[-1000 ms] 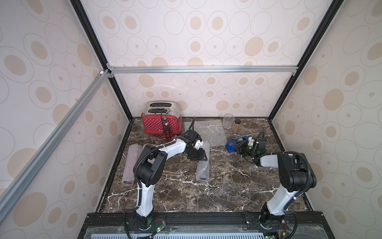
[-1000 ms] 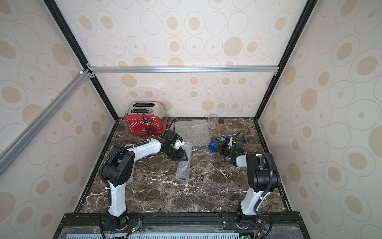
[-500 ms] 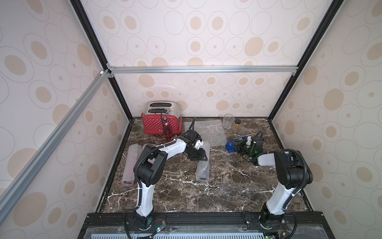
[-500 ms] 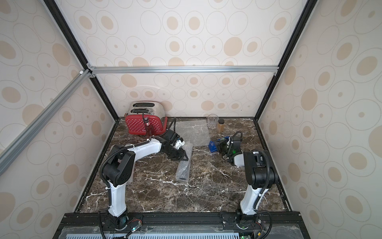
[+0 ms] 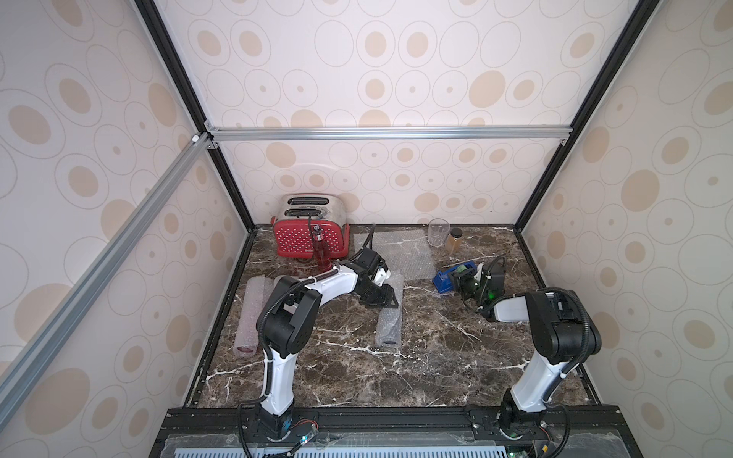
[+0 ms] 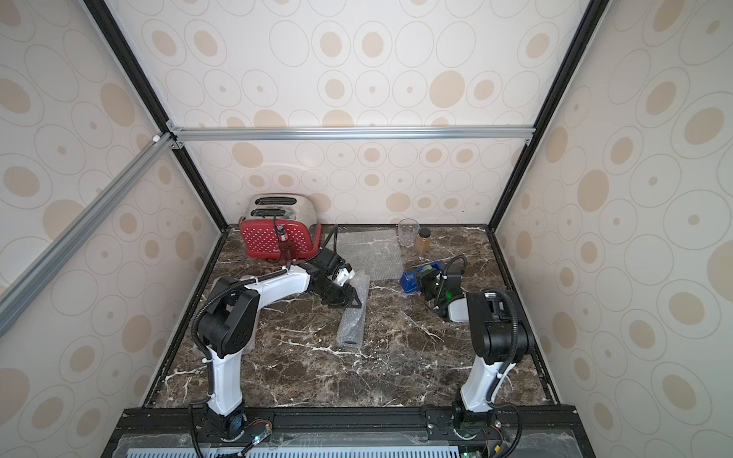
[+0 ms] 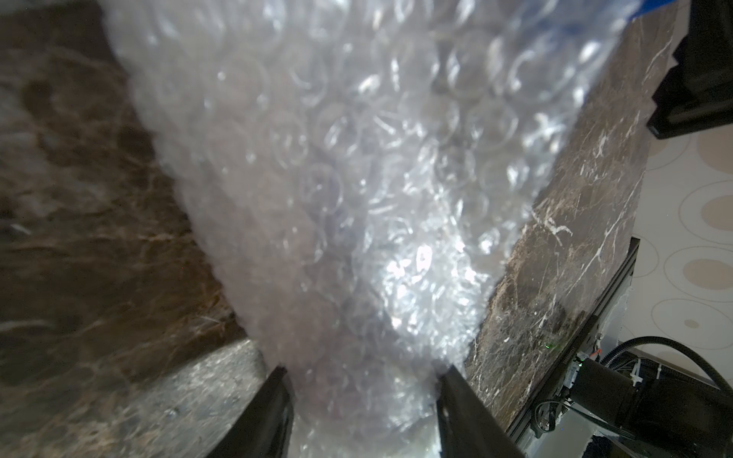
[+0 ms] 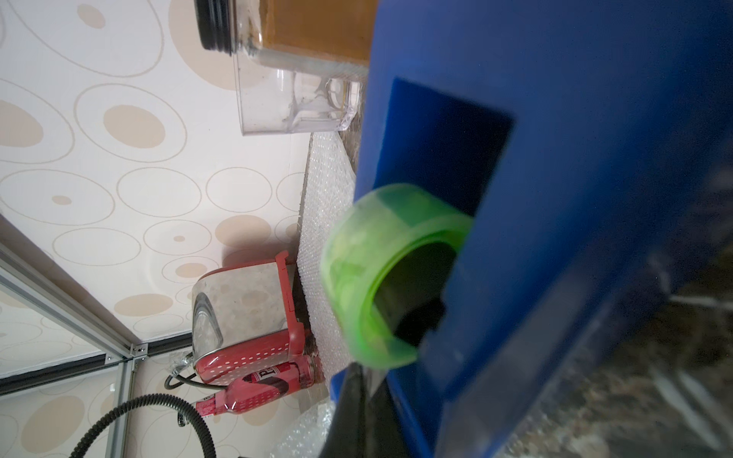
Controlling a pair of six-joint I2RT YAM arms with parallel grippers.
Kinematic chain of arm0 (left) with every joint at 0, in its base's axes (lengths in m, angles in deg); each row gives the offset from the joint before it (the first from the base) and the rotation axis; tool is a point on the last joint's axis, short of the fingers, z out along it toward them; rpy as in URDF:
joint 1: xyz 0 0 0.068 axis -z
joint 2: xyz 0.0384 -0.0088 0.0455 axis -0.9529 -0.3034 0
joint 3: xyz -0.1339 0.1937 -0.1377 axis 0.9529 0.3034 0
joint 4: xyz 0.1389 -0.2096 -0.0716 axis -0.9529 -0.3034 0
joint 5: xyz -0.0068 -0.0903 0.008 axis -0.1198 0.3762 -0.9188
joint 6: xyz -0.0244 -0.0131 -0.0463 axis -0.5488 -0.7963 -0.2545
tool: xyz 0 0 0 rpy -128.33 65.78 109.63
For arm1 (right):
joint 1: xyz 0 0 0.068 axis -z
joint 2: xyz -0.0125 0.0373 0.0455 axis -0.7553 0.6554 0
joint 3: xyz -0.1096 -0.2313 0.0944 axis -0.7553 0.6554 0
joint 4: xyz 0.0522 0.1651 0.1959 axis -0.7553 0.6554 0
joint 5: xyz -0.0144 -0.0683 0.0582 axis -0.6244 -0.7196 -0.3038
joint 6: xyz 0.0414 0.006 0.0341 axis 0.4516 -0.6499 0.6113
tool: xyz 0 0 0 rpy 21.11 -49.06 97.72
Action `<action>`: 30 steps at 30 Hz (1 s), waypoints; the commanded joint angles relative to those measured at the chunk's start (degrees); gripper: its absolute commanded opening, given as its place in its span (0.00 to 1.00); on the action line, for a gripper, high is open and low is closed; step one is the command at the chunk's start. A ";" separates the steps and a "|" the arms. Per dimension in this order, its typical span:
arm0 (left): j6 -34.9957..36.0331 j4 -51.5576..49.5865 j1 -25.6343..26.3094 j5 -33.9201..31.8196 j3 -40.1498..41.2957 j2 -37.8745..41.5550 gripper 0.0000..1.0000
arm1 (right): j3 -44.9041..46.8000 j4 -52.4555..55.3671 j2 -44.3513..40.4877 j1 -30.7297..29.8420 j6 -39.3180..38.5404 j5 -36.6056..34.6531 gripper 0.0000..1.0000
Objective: Wrap wine bottles in bubble wrap
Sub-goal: Tear off the tape using the Tape Cutter.
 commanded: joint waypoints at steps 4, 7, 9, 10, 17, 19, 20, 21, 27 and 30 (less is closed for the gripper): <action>0.67 -5.85 1.37 -6.01 2.65 -4.46 0.54 | -0.04 1.93 -4.69 2.17 -0.08 3.21 0.00; 0.78 -5.90 1.60 -6.10 2.72 -4.19 0.54 | -0.90 1.41 -4.45 2.17 1.26 4.78 0.00; 0.78 -5.81 1.63 -6.10 2.87 -4.01 0.54 | -0.96 0.07 -4.34 2.17 2.71 5.23 0.00; 0.78 -5.73 1.55 -6.10 2.97 -4.00 0.54 | -0.96 -0.58 -4.34 2.18 3.41 5.40 0.00; 0.78 -5.72 1.76 -6.27 3.03 -3.92 0.54 | -1.21 -5.08 -4.52 2.36 9.84 6.72 0.00; 0.85 -5.72 1.73 -6.36 3.03 -3.83 0.54 | -1.55 -5.15 -4.34 2.50 10.65 6.90 0.00; 0.87 -5.77 1.74 -6.36 3.08 -3.73 0.54 | -1.71 -4.80 -4.25 2.46 10.77 7.03 0.00; 0.87 -5.81 1.72 -6.51 3.16 -3.65 0.53 | -1.60 -4.37 -4.25 2.46 11.23 6.92 0.00; 1.04 -5.72 1.74 -6.76 3.57 -3.22 0.53 | -1.42 -7.75 -3.37 2.55 15.51 6.20 0.00; 1.04 -5.72 1.79 -6.80 3.56 -3.16 0.53 | -2.26 -8.60 -3.53 2.53 17.00 5.89 0.00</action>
